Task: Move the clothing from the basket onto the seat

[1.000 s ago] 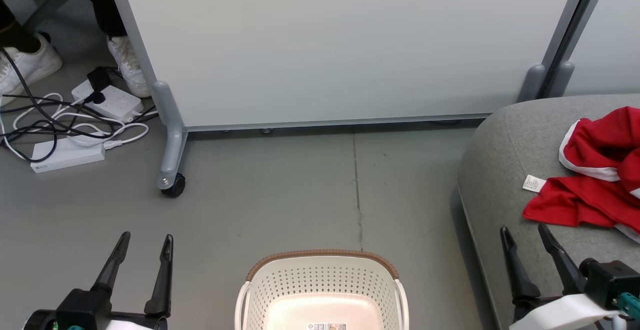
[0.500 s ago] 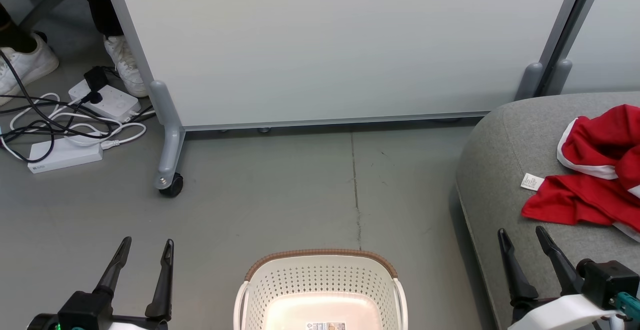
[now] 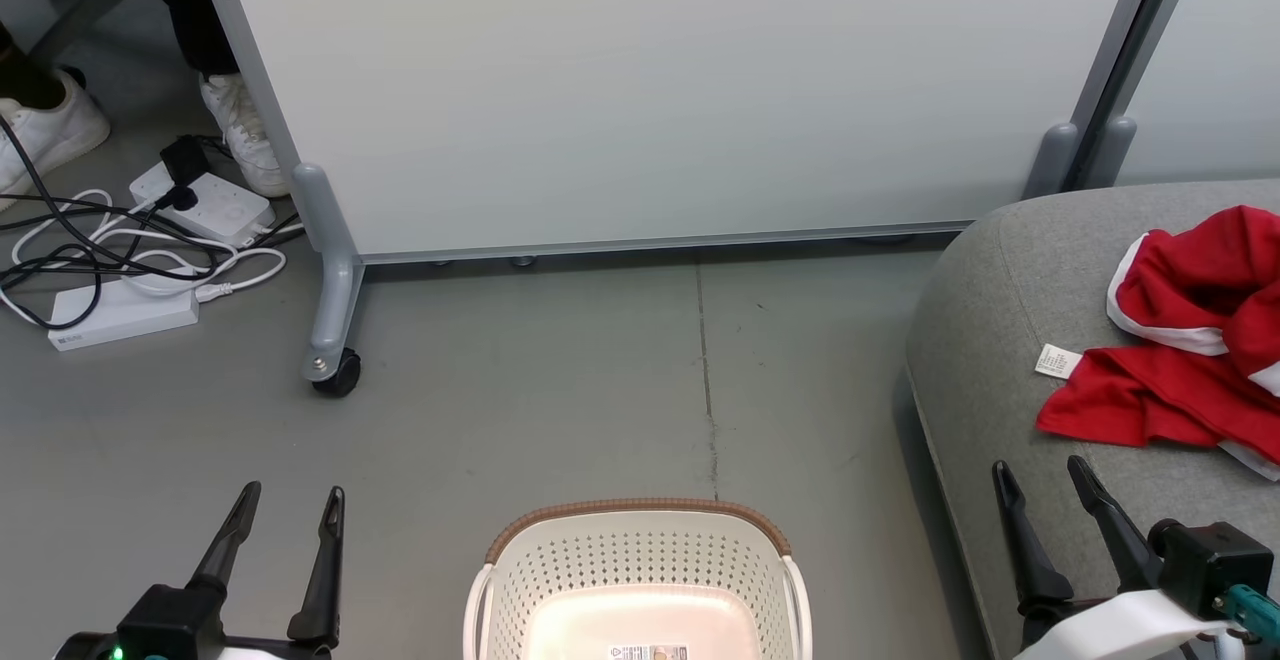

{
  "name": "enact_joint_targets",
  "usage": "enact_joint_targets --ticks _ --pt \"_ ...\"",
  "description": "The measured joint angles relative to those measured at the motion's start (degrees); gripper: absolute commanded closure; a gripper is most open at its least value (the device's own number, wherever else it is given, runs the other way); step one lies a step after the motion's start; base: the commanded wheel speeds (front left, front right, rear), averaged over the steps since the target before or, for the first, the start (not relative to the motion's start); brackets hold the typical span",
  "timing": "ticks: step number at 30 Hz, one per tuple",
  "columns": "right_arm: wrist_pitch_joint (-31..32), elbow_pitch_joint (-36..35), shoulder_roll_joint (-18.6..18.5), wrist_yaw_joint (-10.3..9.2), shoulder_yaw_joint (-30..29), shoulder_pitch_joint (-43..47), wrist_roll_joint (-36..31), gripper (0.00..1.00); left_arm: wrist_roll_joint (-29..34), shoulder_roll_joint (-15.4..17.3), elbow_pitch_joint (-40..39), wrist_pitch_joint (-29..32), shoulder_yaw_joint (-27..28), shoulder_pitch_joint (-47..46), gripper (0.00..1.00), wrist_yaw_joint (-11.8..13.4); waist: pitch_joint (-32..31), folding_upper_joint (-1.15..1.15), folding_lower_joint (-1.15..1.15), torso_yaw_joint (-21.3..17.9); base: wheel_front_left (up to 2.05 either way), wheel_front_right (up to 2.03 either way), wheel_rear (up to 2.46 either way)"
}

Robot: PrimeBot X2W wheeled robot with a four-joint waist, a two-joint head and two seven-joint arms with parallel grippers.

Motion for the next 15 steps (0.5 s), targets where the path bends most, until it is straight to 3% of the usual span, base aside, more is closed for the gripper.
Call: enact_joint_targets --ticks 10,11,15 --pt "0.9 -0.4 0.0 0.0 -0.1 0.0 -0.9 0.0 1.0 0.5 0.7 0.0 -0.8 -0.2 0.0 0.6 0.0 0.0 0.0 0.0 0.0 0.0 0.0" --pt "0.9 -0.4 0.0 0.0 -0.1 0.0 -0.9 1.0 1.1 0.5 0.9 0.1 -0.9 -0.2 1.0 0.7 0.0 0.0 0.0 0.0 0.0 0.0 0.0" --pt "1.0 1.9 0.7 0.0 0.1 0.8 -0.7 1.0 0.6 -1.2 2.7 0.6 -1.4 1.0 1.0 0.7 0.0 0.0 0.0 0.0 0.0 0.0 0.0"
